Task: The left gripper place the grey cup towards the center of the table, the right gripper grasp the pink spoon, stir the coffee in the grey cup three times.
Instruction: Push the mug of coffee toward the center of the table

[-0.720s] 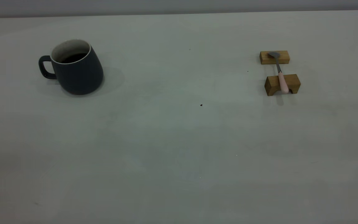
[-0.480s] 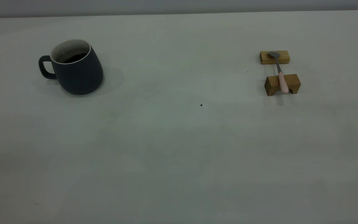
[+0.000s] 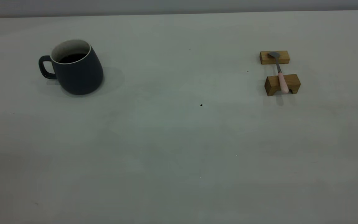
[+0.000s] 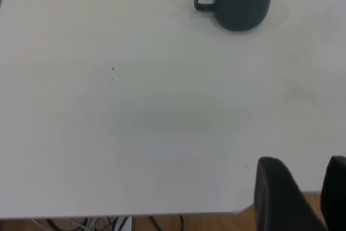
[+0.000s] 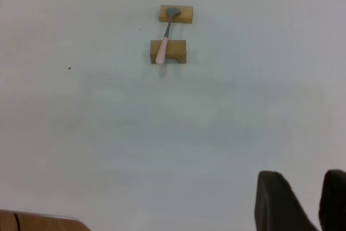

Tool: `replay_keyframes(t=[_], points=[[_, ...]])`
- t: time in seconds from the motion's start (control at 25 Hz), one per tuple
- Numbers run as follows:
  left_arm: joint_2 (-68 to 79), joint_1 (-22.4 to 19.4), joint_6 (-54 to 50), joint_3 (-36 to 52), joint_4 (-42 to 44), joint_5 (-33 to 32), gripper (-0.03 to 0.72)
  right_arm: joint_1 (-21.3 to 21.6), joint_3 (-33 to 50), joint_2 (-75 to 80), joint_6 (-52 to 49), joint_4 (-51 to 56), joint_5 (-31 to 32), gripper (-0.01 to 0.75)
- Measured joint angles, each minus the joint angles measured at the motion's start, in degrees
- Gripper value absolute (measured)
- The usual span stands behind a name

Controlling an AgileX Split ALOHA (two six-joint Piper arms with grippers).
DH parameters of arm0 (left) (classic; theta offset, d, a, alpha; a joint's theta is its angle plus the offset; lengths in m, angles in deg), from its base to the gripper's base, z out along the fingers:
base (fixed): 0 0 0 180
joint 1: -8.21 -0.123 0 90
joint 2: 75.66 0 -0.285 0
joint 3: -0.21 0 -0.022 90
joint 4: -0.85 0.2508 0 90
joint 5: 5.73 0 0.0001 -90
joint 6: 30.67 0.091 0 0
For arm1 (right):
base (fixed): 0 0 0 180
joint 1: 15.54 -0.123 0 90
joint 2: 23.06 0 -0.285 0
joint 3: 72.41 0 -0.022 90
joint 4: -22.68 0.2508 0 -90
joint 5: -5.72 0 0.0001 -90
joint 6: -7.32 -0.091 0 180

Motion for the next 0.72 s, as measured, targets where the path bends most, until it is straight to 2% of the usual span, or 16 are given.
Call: replay_keyframes(t=[0.32, 0.48, 0.6, 0.72], points=[[0.00, 0.00, -0.05, 0.00, 0.00, 0.00, 0.270, 0.00, 0.00, 0.00, 0.00, 0.00, 0.00, 0.237], [1.49, 0.00, -3.69, -0.79, 0.88, -0.73, 0.270, 0.00, 0.00, 0.00, 0.00, 0.00, 0.00, 0.237], [8.23, 0.00, -5.53, -2.89, 1.44, 0.54, 0.270, 0.00, 0.00, 0.00, 0.00, 0.00, 0.00, 0.237], [19.58, 0.00, -5.53, -5.71, 1.74, 4.53, 0.270, 0.00, 0.00, 0.00, 0.00, 0.00, 0.00, 0.237]])
